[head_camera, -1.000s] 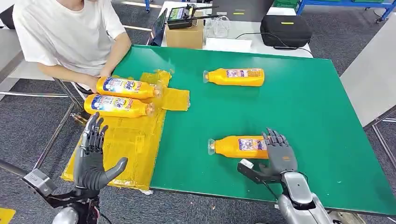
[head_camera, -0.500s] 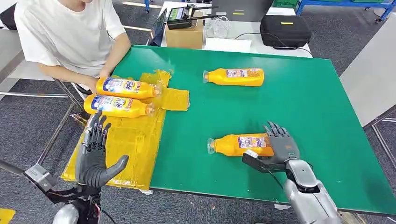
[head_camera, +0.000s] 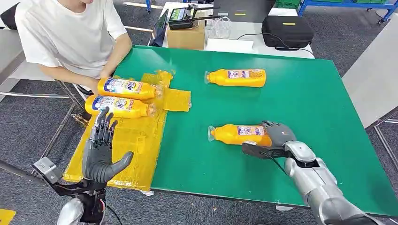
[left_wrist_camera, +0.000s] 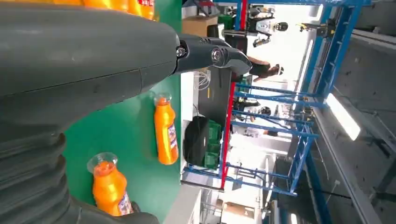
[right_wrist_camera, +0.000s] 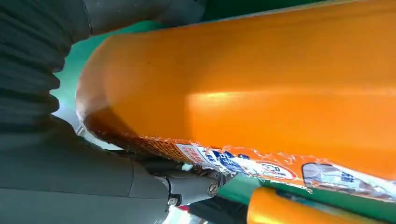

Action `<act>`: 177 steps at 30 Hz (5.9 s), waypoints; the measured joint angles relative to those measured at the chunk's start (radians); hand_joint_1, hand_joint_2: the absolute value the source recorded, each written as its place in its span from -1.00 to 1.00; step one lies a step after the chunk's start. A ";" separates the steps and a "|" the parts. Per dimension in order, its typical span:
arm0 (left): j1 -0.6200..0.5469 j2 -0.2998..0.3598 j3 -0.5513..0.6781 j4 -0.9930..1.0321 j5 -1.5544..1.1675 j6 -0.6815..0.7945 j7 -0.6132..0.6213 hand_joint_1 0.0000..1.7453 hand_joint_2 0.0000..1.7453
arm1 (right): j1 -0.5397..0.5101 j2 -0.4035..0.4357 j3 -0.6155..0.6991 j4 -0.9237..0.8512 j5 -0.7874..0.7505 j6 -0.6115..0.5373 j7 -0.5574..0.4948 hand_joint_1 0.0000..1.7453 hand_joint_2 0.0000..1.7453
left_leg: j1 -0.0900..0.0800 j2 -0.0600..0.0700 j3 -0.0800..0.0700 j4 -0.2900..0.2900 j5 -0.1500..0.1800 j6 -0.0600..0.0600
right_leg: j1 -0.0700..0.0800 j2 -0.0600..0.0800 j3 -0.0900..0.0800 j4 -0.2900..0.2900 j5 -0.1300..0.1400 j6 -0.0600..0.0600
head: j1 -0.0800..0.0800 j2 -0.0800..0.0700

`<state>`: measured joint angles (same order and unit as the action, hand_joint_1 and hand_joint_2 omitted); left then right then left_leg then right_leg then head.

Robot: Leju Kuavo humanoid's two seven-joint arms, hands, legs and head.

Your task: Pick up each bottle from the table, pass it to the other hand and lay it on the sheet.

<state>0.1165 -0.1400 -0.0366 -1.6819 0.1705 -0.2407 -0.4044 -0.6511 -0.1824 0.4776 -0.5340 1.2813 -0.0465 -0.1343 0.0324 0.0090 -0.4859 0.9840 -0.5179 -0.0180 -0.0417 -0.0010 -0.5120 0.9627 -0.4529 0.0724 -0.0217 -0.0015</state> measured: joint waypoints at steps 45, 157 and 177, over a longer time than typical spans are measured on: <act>-0.046 -0.032 -0.253 0.212 0.066 -0.061 -0.053 -1.00 1.00 | 0.461 0.360 -0.084 -0.681 -0.944 -0.205 -0.508 0.66 1.00 | 0.001 0.000 -0.008 0.000 0.000 0.000 | 0.001 0.000 -0.006 0.001 0.000 0.000 | 0.000 0.000; -0.505 0.464 -0.314 0.737 -0.757 -0.045 -0.067 -1.00 1.00 | 0.464 0.345 0.178 -0.470 -0.914 -0.341 -0.566 -1.00 -1.00 | 0.002 0.000 -0.007 -0.001 0.001 -0.001 | 0.001 0.000 -0.007 0.003 0.000 0.000 | 0.000 0.000; -0.252 0.088 -0.007 0.115 0.106 0.176 -0.011 -1.00 1.00 | 0.538 0.232 0.182 -0.555 -0.232 -0.569 -0.238 -1.00 1.00 | 0.001 0.000 -0.009 0.000 0.000 0.000 | 0.001 0.000 -0.009 0.001 0.000 0.000 | 0.000 0.000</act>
<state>-0.1357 -0.0515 -0.0435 -1.5670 0.2762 -0.0644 -0.4154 -0.1128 0.0497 0.6592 -1.0890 1.0492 -0.6150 -0.3726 0.0335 0.0089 -0.4947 0.9837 -0.5176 -0.0184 -0.0405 -0.0011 -0.5208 0.9635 -0.4531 0.0723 -0.0214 -0.0015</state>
